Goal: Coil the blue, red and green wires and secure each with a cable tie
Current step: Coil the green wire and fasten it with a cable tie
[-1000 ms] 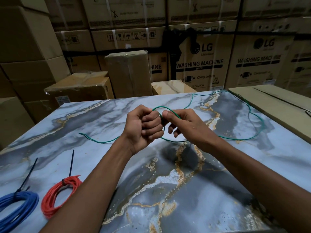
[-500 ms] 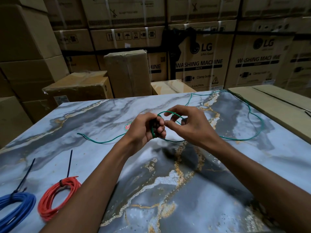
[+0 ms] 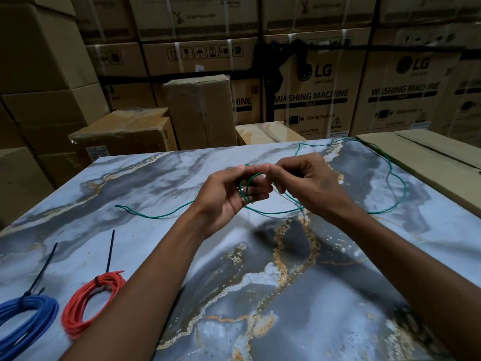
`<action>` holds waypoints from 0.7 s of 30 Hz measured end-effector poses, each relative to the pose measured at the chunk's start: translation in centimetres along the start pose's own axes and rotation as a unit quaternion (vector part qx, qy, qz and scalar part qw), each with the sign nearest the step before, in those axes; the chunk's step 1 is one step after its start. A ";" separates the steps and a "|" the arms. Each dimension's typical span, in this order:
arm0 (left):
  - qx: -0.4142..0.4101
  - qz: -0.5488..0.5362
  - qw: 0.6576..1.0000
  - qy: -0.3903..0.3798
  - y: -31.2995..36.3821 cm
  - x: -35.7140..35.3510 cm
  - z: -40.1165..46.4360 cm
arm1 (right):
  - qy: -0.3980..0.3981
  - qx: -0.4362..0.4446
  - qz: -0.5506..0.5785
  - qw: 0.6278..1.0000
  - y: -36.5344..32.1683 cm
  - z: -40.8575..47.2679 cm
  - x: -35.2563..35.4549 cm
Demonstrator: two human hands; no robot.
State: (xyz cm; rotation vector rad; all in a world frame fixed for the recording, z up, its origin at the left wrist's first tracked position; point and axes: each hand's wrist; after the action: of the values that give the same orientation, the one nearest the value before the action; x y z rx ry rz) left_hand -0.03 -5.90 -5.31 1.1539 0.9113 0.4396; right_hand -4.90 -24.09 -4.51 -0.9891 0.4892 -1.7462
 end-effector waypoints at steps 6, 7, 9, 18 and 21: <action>-0.024 0.083 0.996 -0.017 -0.2 -0.2 -0.4 | 0.035 0.018 0.008 0.999 -0.1 0.1 0.1; -0.029 0.096 0.995 -0.016 -0.2 -0.2 -0.4 | 0.049 0.022 0.004 0.999 0.1 0.1 0.2; -0.035 0.114 0.993 -0.013 -0.2 -0.2 -0.5 | 0.076 0.029 -0.010 0.997 0.2 0.1 0.1; 0.038 0.137 0.985 -0.097 -0.4 -0.1 -0.5 | 0.091 0.033 0.007 0.995 1.0 0.3 0.9; 0.056 0.097 0.987 -0.112 0.1 0.1 -0.6 | 0.083 0.029 0.000 0.996 1.1 0.5 0.9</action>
State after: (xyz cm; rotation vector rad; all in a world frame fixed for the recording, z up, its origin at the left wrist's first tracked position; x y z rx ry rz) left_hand -0.46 -5.43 -5.38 1.3716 0.6357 0.4101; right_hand -3.97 -25.26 -4.63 -0.8070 0.5410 -1.8418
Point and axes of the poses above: each hand's wrist, its own z-axis towards the middle knuckle, its own x-axis out of the back of the hand, y = z × x, and after that the axes turned 1 degree about x, right-handed
